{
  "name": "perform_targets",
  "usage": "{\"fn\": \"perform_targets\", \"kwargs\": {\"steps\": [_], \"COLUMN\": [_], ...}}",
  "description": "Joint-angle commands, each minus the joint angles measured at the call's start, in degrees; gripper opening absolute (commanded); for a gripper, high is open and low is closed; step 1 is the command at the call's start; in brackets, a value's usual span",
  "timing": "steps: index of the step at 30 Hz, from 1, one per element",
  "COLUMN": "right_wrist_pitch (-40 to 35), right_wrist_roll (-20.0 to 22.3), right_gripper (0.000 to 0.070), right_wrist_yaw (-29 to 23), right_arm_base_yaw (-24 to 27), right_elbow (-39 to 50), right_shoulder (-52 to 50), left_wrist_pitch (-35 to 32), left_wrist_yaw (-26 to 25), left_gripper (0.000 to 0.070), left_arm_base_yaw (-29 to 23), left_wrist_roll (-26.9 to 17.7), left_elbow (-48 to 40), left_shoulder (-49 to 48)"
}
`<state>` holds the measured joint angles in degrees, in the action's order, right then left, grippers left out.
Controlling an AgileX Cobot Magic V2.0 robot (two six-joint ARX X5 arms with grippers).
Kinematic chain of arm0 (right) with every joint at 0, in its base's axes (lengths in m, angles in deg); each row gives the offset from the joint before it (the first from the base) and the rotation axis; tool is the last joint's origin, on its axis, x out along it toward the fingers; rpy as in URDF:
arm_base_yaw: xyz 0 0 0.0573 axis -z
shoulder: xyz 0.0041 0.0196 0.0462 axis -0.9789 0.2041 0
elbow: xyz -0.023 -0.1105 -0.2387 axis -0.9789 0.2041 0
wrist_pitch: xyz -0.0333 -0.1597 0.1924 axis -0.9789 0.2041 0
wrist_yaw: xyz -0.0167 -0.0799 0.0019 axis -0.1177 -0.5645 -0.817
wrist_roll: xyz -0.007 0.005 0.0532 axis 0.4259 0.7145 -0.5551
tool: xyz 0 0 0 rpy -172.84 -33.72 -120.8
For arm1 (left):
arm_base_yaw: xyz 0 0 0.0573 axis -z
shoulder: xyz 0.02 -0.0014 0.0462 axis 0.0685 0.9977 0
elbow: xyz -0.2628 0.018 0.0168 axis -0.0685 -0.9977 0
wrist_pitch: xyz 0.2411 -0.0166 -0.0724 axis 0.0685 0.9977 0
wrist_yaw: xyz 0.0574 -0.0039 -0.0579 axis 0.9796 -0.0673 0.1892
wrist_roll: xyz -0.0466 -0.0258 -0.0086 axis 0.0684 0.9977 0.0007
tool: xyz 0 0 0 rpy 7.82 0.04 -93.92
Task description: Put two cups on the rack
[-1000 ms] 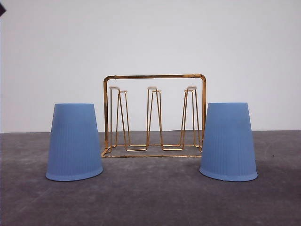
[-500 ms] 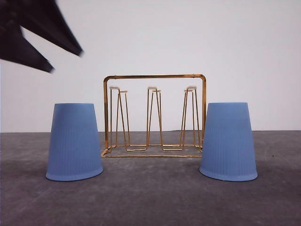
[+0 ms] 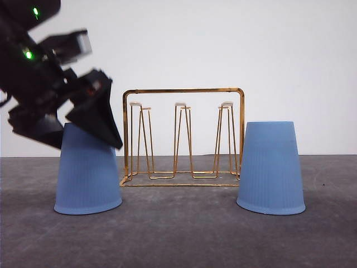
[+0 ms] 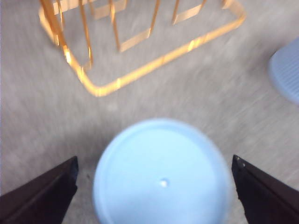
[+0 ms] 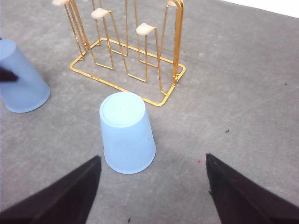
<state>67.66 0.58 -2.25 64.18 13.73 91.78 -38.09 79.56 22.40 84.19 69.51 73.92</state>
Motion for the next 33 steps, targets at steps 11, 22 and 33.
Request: {"fn": "perform_targets", "kwargs": {"steps": [11, 22, 33], "right_wrist_pitch": [-3.35, -3.36, -3.35], "right_wrist_roll": [0.24, 0.24, 0.24], "right_gripper": [0.0456, 0.0456, 0.0456], "right_wrist_yaw": [-0.06, -0.04, -0.04], "right_arm_base_yaw": [-0.24, -0.24, -0.22], "right_elbow": [-0.58, -0.58, -0.58], "right_shoulder": [0.17, 0.17, 0.17], "left_wrist_pitch": [1.21, 19.57, 22.46], "left_wrist_yaw": [0.07, 0.08, 3.28], "left_gripper": [0.0322, 0.0317, 0.0312], "left_arm_base_yaw": [0.44, 0.44, 0.44], "left_wrist_roll": [0.5, 0.95, 5.38], "left_elbow": [2.01, 16.58, 33.25], "left_shoulder": [2.23, 1.48, 1.48]}}
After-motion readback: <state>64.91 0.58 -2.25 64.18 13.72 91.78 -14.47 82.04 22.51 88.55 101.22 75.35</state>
